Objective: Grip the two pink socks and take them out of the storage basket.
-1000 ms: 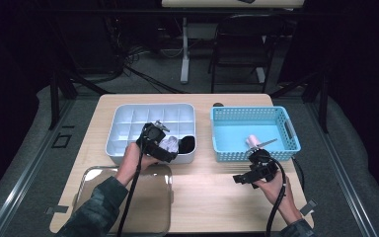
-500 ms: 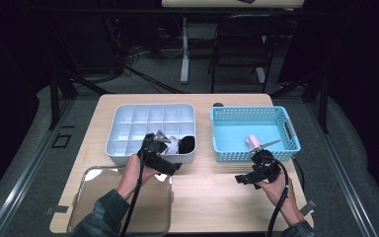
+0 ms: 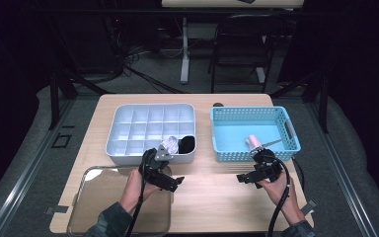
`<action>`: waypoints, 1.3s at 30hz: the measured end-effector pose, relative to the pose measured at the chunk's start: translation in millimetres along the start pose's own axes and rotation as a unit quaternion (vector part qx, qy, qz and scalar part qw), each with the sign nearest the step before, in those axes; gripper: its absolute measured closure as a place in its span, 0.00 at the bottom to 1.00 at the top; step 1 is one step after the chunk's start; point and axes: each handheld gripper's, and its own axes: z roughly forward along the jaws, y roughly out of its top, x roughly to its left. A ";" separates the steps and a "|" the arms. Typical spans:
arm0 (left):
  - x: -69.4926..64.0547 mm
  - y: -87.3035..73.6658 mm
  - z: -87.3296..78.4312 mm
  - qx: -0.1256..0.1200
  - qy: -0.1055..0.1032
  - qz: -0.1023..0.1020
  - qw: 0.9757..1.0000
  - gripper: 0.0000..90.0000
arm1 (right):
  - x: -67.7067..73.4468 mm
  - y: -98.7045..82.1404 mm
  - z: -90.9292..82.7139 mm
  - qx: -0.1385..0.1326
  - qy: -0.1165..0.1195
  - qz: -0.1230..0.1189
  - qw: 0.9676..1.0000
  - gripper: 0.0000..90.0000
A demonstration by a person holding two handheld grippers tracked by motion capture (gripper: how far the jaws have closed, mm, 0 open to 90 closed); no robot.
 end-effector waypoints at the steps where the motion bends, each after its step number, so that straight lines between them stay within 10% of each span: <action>1: -2.9 0.3 1.6 -0.001 -0.002 0.004 1.000 0.00 | 0.0 -0.5 -0.3 -0.002 -0.001 0.000 1.000 0.13; 13: -22.6 -3.1 16.6 -0.008 -0.015 0.030 0.999 0.00 | -1.2 -6.7 -11.0 -0.006 -0.006 0.009 1.000 0.13; 39: -21.3 -8.4 20.1 -0.009 -0.025 0.021 0.999 0.00 | -30.3 9.2 -48.3 -0.054 -0.024 0.032 0.998 0.13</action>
